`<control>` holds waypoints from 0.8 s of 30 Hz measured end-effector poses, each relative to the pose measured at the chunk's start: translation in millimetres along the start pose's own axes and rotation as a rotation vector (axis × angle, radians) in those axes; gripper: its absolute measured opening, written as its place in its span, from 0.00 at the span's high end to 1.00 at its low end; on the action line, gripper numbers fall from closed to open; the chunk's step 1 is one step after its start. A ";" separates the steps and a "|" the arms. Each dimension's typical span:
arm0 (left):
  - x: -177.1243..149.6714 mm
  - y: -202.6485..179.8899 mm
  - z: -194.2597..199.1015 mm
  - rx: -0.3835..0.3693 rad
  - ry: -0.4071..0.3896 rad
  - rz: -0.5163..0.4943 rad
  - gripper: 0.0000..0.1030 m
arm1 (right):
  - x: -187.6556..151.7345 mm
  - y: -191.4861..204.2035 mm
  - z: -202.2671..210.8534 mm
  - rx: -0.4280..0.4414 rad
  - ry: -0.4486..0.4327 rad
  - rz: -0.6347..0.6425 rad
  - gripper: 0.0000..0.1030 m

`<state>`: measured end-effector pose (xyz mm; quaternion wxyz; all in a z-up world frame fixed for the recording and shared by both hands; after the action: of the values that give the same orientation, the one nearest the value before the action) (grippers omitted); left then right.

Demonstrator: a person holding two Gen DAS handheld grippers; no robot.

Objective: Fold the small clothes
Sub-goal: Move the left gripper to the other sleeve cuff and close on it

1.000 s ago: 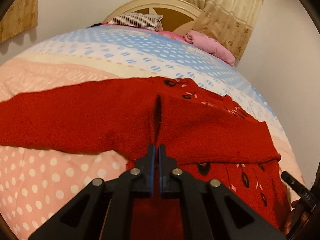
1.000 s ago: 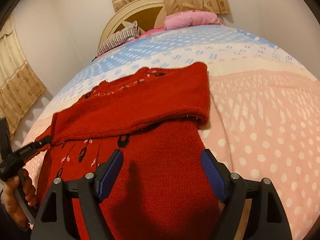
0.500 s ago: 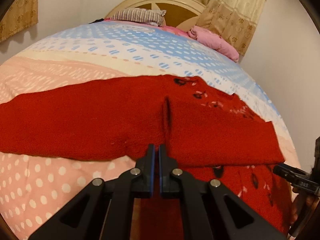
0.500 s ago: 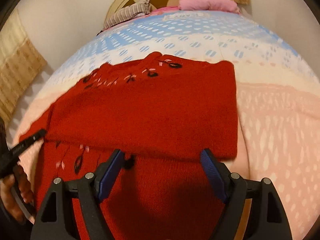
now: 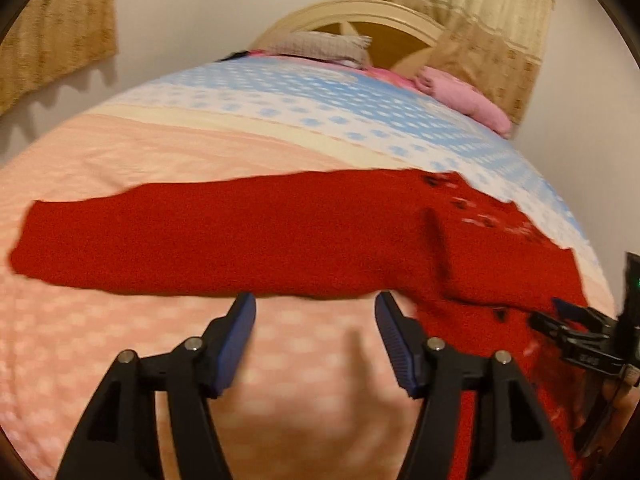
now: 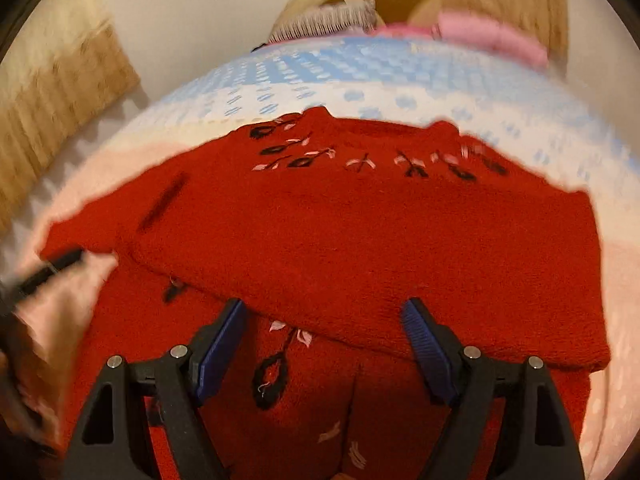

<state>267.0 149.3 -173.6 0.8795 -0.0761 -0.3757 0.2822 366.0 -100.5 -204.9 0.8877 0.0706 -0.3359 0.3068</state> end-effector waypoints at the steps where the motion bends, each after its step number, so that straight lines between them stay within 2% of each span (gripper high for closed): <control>1: 4.1 15.0 2.2 0.025 -0.012 0.012 0.33 | 0.0 2.9 1.8 0.004 -0.007 0.008 0.21; 4: 10.8 47.2 2.8 0.089 -0.027 0.039 0.33 | -0.9 6.5 4.9 0.034 -0.030 0.016 0.21; 7: 15.8 86.1 6.5 0.127 -0.028 0.126 0.33 | -1.8 4.0 4.1 0.038 -0.037 0.006 0.21; 14: 32.3 148.2 25.0 0.126 -0.072 0.343 0.33 | -2.2 5.0 1.5 0.019 -0.038 0.006 0.21; 17: 38.6 167.2 32.8 0.054 -0.084 0.448 0.34 | -3.3 5.9 2.8 0.006 -0.037 0.013 0.21; 22: 43.2 187.7 34.5 -0.194 -0.072 0.663 0.34 | -4.3 8.1 3.3 -0.020 -0.034 0.025 0.21; 24: 43.9 188.4 32.7 -0.253 -0.077 0.710 0.34 | -4.2 8.4 3.1 -0.027 -0.031 0.030 0.21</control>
<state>185.7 327.3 -188.6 0.6959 -0.2987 -0.3905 0.5234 356.8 -96.9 -205.9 0.8785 0.0584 -0.3549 0.3144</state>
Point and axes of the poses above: each gripper's, at about its wrist camera, not at the fingertips, and z roughly against the way its jaws point, y to its left, x to its top, the point moved 5 cm from there along -z, roughly the way its jaws point, and after that the axes turned 15 degrees about z, right-handed, at the moved point
